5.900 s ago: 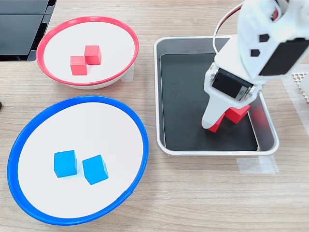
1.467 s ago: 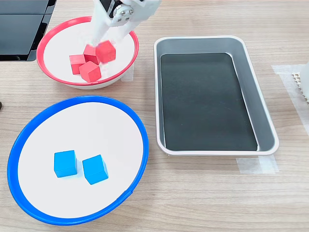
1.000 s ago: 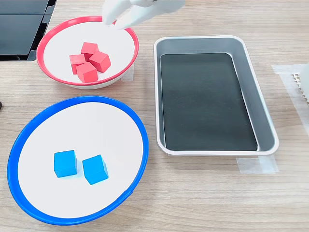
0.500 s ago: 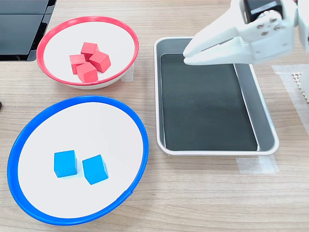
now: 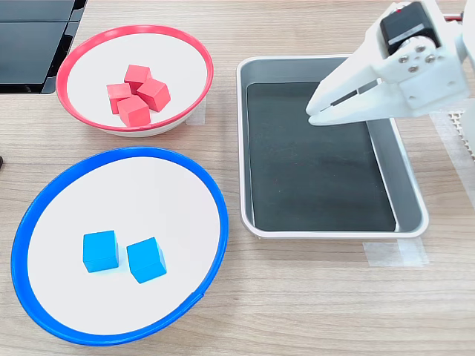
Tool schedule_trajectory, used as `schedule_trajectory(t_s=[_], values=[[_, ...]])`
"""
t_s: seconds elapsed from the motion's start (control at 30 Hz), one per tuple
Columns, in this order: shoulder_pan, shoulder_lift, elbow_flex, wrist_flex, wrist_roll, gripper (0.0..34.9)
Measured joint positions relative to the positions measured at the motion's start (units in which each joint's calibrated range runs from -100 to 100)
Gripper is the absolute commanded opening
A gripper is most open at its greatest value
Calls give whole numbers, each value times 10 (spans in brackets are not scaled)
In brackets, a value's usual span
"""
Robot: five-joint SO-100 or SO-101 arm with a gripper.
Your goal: Resolve any anomalies and move all blocks to matching dishes
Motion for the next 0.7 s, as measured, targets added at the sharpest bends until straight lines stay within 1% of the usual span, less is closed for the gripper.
schedule_trajectory(t_s=[0.7], values=[[-4, 0, 0, 2, 3, 3]])
